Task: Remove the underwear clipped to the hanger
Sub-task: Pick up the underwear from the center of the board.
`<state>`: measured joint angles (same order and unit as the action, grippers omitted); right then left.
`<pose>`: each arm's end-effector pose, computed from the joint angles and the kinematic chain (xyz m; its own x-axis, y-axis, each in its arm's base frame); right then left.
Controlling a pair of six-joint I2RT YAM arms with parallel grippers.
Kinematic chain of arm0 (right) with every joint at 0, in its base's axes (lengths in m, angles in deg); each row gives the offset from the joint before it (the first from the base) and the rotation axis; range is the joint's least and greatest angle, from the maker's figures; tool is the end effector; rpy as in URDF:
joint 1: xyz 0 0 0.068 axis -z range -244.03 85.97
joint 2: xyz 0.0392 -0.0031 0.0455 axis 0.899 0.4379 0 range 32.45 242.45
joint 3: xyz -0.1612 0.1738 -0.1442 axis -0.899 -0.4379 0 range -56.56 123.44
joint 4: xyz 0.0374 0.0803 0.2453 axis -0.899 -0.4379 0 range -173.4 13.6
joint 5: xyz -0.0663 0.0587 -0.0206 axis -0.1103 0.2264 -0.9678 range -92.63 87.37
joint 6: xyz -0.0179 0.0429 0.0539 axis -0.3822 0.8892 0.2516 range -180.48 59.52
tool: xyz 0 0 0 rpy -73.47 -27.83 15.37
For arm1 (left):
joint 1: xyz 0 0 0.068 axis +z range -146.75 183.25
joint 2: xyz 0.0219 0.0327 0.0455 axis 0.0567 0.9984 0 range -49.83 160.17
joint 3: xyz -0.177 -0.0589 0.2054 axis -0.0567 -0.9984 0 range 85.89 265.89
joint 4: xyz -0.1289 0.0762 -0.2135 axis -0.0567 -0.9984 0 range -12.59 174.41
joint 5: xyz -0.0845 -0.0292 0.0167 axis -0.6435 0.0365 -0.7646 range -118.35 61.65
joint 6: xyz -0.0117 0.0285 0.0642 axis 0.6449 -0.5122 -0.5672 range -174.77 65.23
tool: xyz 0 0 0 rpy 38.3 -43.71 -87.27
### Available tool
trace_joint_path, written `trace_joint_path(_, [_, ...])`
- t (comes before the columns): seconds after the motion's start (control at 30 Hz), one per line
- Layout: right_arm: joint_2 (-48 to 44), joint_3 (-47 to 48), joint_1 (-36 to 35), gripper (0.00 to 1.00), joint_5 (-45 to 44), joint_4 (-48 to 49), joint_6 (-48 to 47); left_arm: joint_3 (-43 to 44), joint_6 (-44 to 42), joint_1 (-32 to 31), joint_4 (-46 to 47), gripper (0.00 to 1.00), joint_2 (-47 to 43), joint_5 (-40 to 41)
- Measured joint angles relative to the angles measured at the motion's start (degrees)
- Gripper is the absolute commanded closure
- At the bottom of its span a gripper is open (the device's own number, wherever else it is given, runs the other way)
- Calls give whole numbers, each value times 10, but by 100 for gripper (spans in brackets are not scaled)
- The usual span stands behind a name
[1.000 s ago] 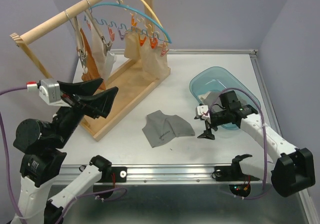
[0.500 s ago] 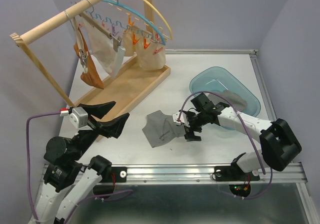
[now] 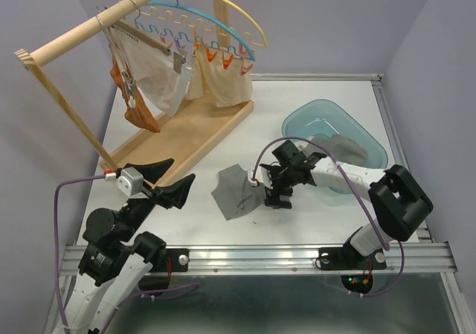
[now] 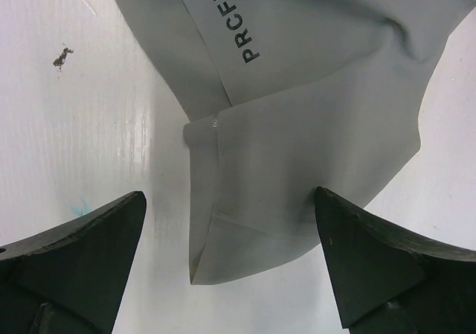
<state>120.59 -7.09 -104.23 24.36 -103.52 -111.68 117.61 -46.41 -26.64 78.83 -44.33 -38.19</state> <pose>0.2054 0.2083 0.1614 0.1226 -0.8057 -0.5795 -0.9924 -0.1076 -0.0604 0.0542 -0.0429 0.3475 0.2108 -0.2863 -0.9347 0.6674 0.7407 -0.0764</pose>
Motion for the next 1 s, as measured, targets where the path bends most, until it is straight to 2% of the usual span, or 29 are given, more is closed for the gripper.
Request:
trace_joint_path(0.3, [27, 6, -5, 0, -20, 11, 17, -2, -4, 0, 1, 14, -9, 5])
trace_joint_path(0.43, [40, 16, -8, 5, -27, 15, 27, -2, -4, 0, 1, 14, -10, 7])
trace_joint_path(0.5, [47, 24, -8, 10, -32, 20, 35, -2, -4, 0, 1, 14, -12, 9])
trace_joint_path(0.6, [55, 33, -8, 26, -40, 24, 48, -2, -4, 0, 1, 14, -17, 10])
trace_joint_path(0.63, [59, 37, -8, 37, -44, 25, 54, -2, -4, 0, 1, 14, -17, 10])
trace_joint_path(0.67, [61, 40, -8, 41, -47, 26, 61, -3, -4, 0, 0, 14, -17, 10])
trace_joint_path(0.8, [77, 51, -8, 71, -58, 32, 80, -3, -4, 0, 0, 14, -17, 11])
trace_joint_path(0.83, [78, 52, -8, 85, -60, 35, 85, -3, -4, 0, 0, 14, -17, 11])
trace_joint_path(0.87, [78, 52, -8, 91, -63, 37, 87, -3, -4, 0, 0, 14, -17, 12])
trace_joint_path(0.93, [78, 52, -7, 99, -66, 37, 90, -3, -4, 0, 0, 14, -17, 13])
trace_joint_path(1.0, [77, 52, -8, 99, -68, 37, 91, -3, -4, 0, 0, 14, -17, 13])
